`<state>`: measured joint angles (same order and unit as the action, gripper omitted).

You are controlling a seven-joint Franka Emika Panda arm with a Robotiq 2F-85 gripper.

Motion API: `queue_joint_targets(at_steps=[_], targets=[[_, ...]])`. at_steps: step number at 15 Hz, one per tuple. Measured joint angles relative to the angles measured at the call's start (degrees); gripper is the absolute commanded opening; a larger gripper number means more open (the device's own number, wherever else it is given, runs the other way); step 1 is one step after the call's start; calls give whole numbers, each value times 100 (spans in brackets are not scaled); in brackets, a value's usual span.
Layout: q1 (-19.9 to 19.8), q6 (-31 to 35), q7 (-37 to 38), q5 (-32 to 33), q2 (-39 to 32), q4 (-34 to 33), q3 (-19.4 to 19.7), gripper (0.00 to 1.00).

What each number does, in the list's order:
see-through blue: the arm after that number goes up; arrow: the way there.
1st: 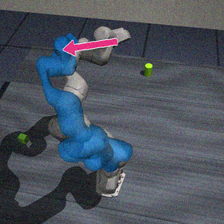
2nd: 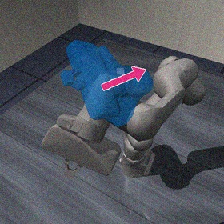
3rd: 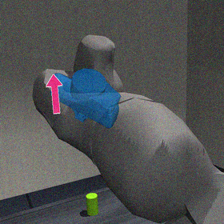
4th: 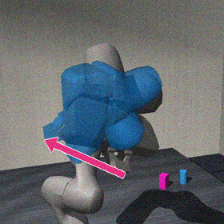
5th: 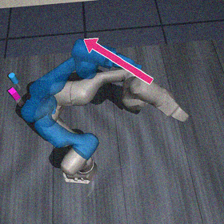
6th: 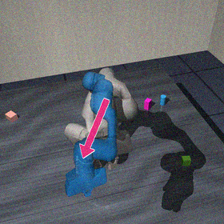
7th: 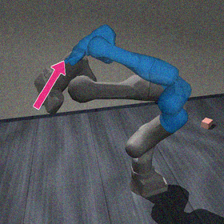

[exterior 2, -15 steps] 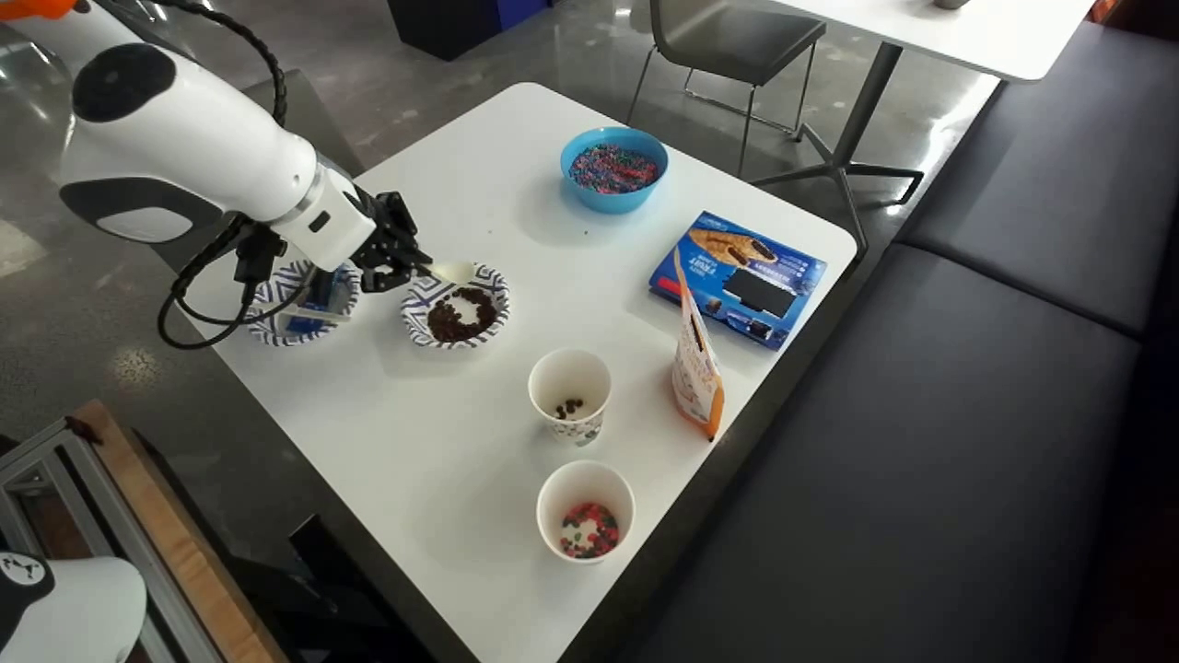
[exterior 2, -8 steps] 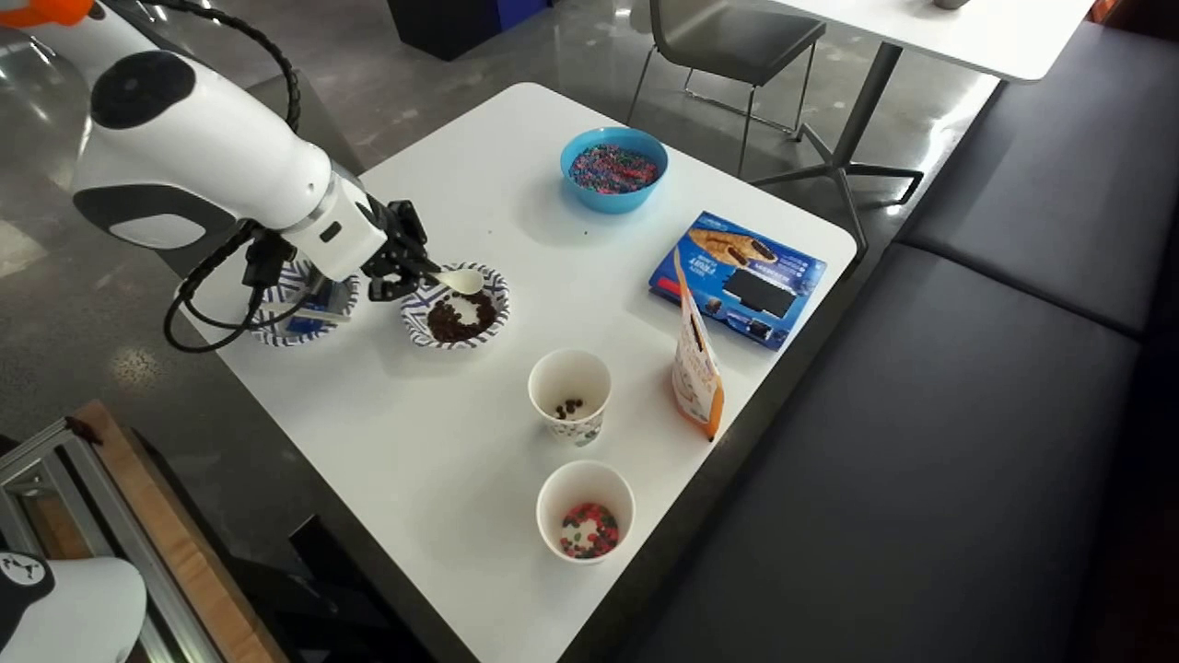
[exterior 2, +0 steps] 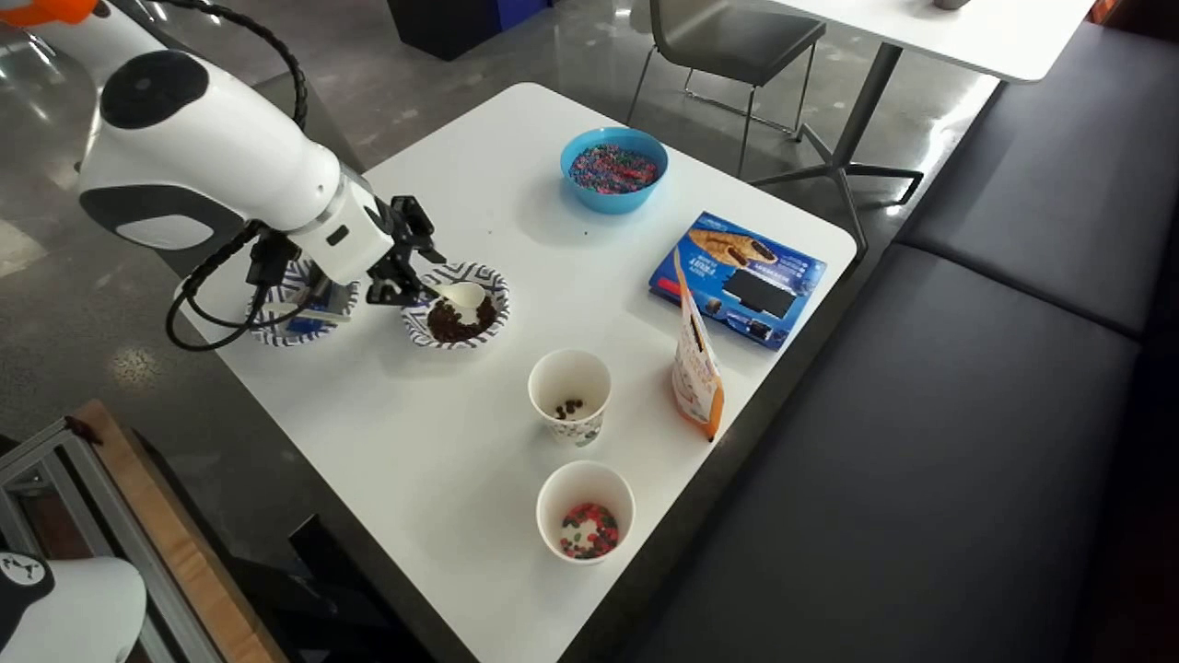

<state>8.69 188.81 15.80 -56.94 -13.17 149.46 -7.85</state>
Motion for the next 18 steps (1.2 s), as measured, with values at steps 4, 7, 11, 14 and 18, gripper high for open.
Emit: queue_joint_targets(at_steps=[4,7,11,14,18], targets=[[133,-136,101,-56,398,217,62,100],[134,-390,253,-51,799,425,-3,100],[112,-467,334,-9,1053,514,-3,100],[62,-467,334,15,1113,525,17,100],[10,-742,302,320,1193,508,50,100]])
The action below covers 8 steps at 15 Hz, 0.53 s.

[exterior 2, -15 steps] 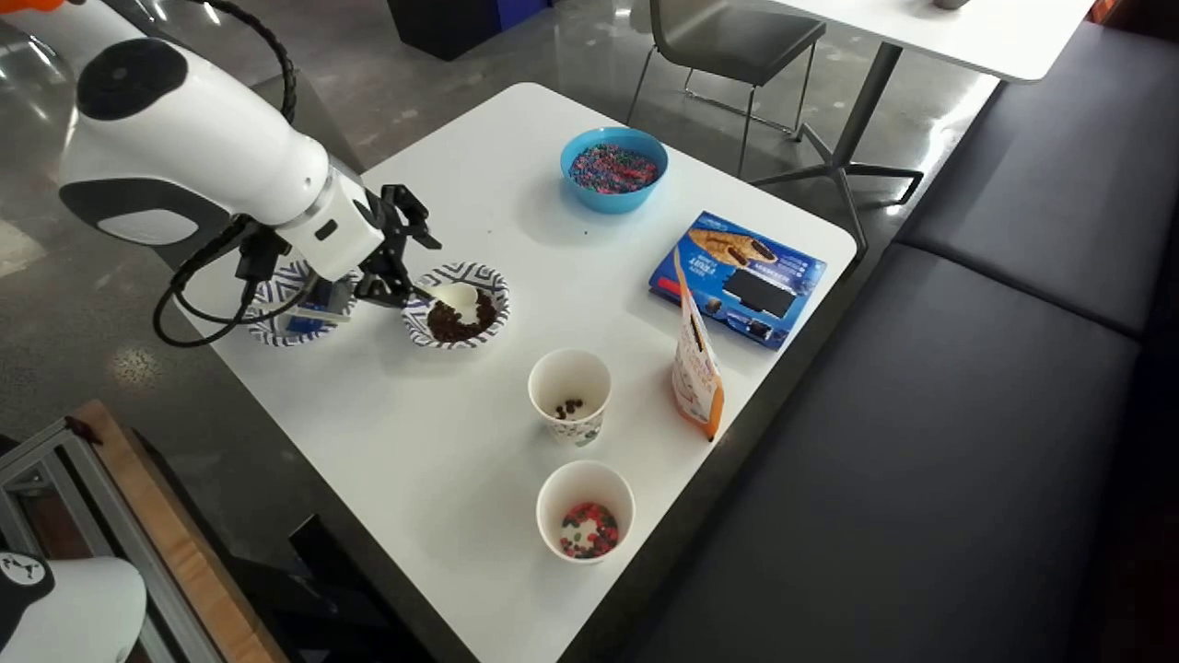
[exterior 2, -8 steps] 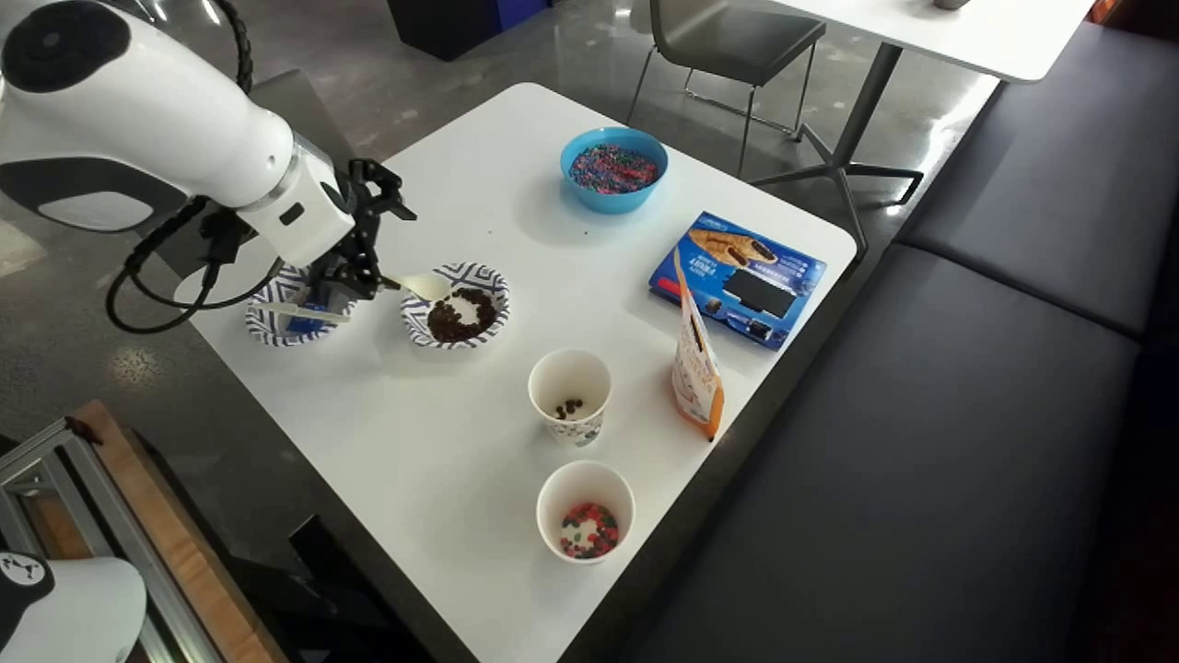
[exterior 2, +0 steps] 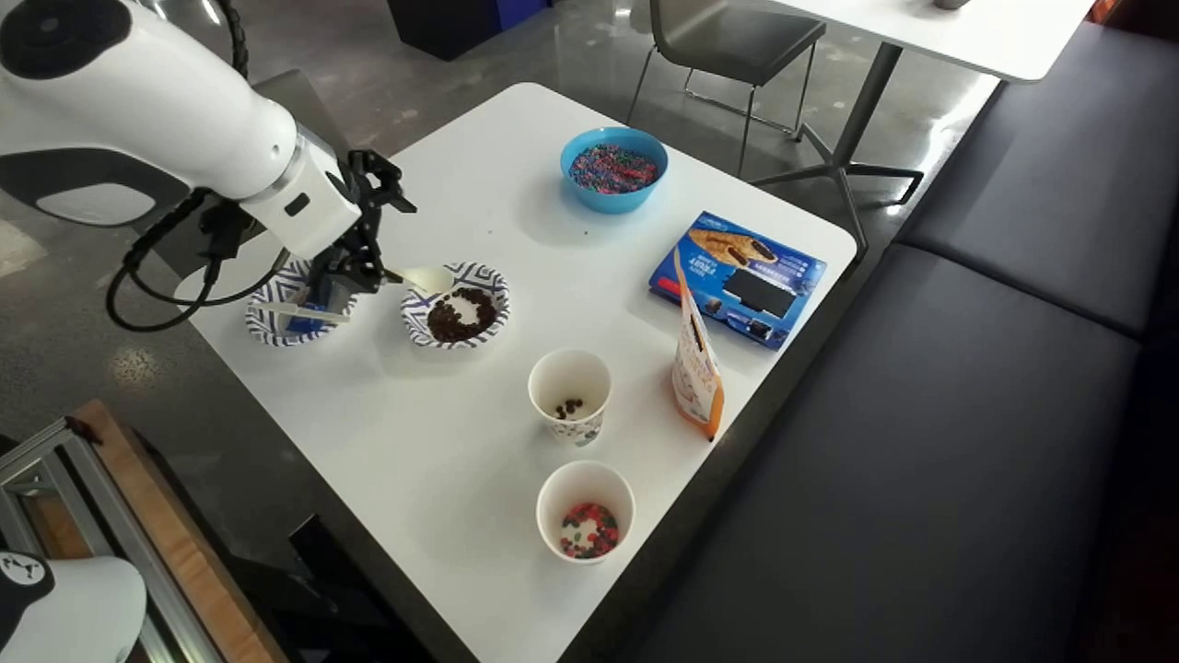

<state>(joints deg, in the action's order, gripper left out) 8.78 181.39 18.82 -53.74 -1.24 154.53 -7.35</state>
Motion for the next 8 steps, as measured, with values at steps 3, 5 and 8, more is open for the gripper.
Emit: queue_joint_targets(at_steps=[3,5,8], targets=[[-34,-560,-59,254,182,-91,26,100],[-97,-674,27,558,184,-59,85,100],[-215,-813,39,829,164,-9,179,100]])
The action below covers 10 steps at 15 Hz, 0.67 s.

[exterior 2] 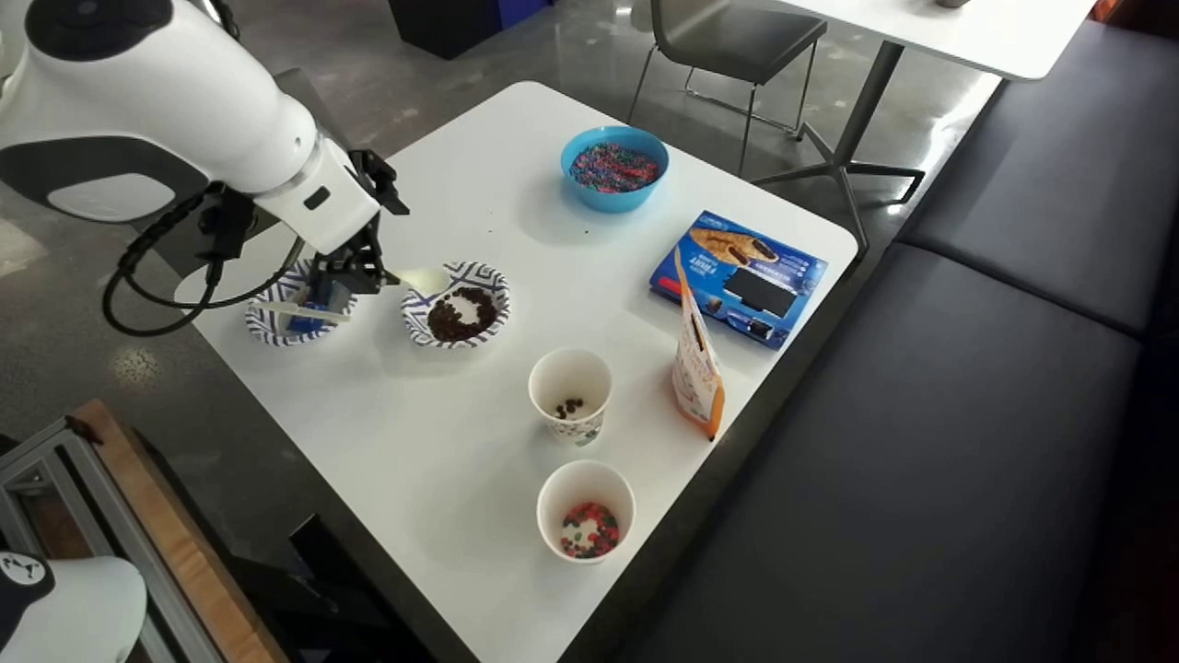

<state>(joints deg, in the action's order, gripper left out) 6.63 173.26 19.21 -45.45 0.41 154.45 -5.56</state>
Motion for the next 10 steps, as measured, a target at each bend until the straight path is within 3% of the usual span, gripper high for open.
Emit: queue_joint_targets(at_steps=[7,10], targets=[[-206,-58,62,1239,-104,98,132,100],[-219,-214,270,2202,-236,92,239,100]])
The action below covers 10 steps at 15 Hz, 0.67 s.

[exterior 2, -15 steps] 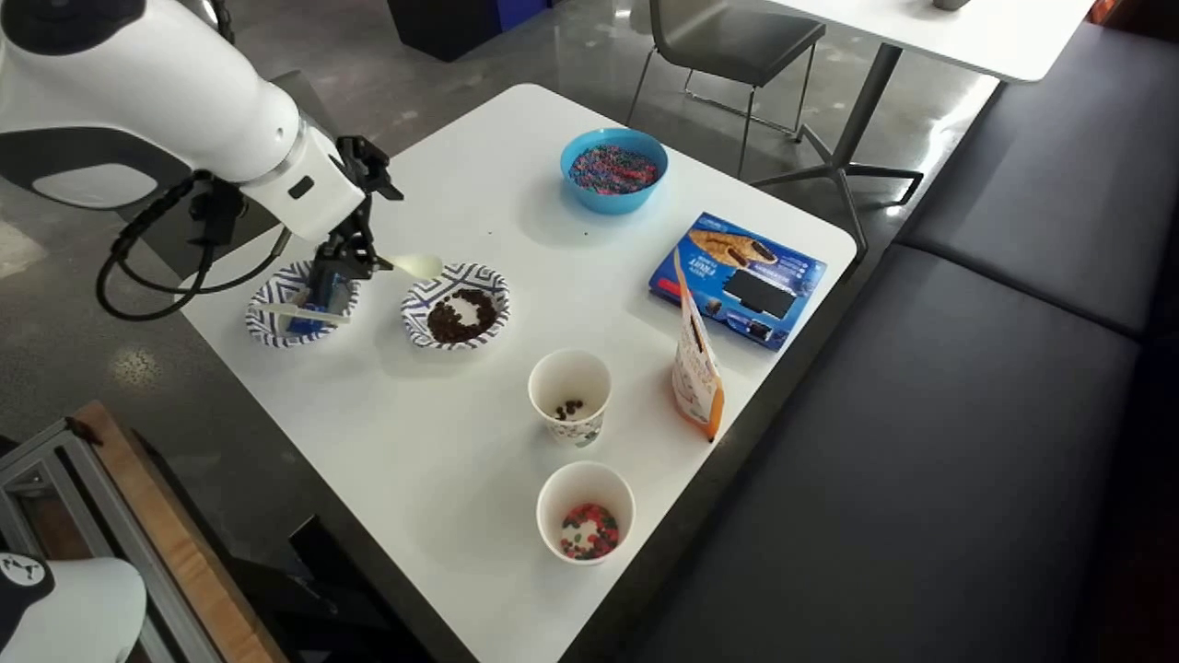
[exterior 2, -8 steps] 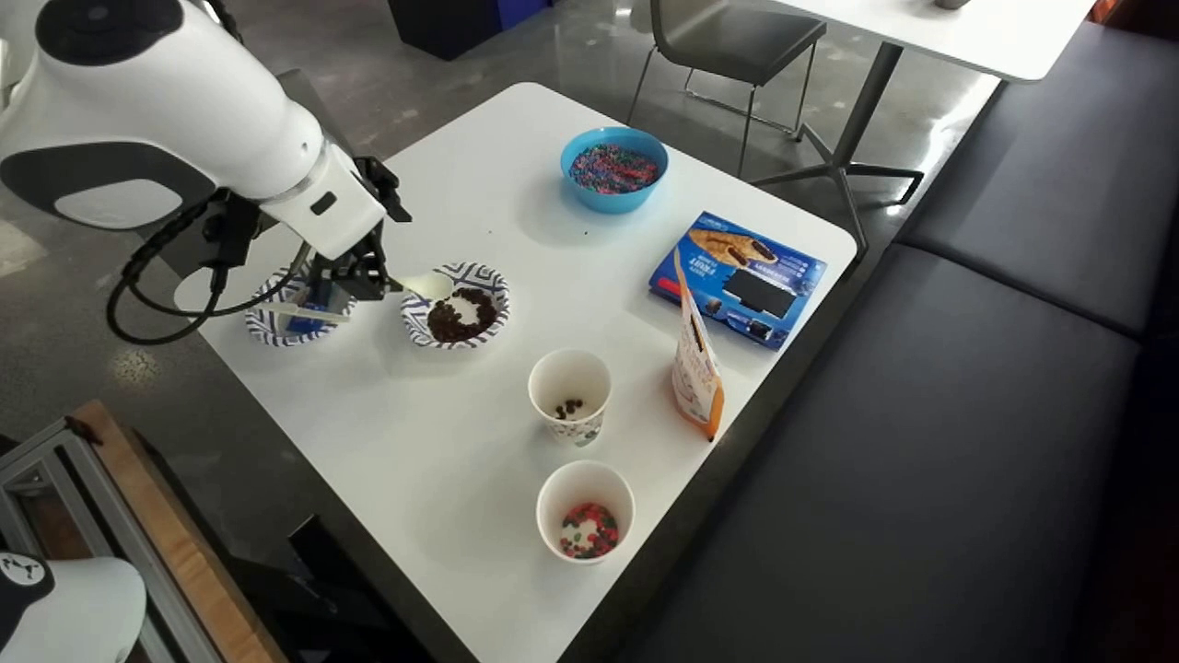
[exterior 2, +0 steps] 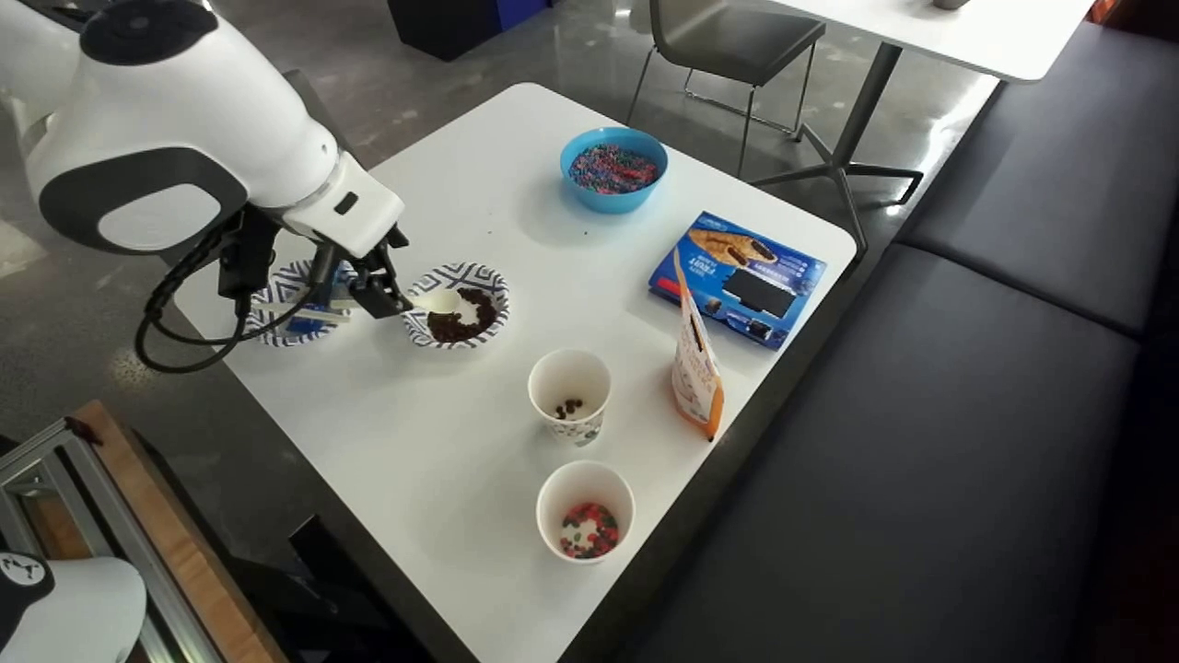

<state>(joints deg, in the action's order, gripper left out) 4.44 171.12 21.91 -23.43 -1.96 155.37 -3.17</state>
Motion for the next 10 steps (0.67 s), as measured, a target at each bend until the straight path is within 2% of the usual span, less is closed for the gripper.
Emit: queue_joint_targets(at_steps=[5,7,10], targets=[[-9,-1088,442,1844,-130,-333,217,100],[25,-1384,511,2240,-226,-581,204,100],[101,-1566,509,2491,-409,-884,173,100]])
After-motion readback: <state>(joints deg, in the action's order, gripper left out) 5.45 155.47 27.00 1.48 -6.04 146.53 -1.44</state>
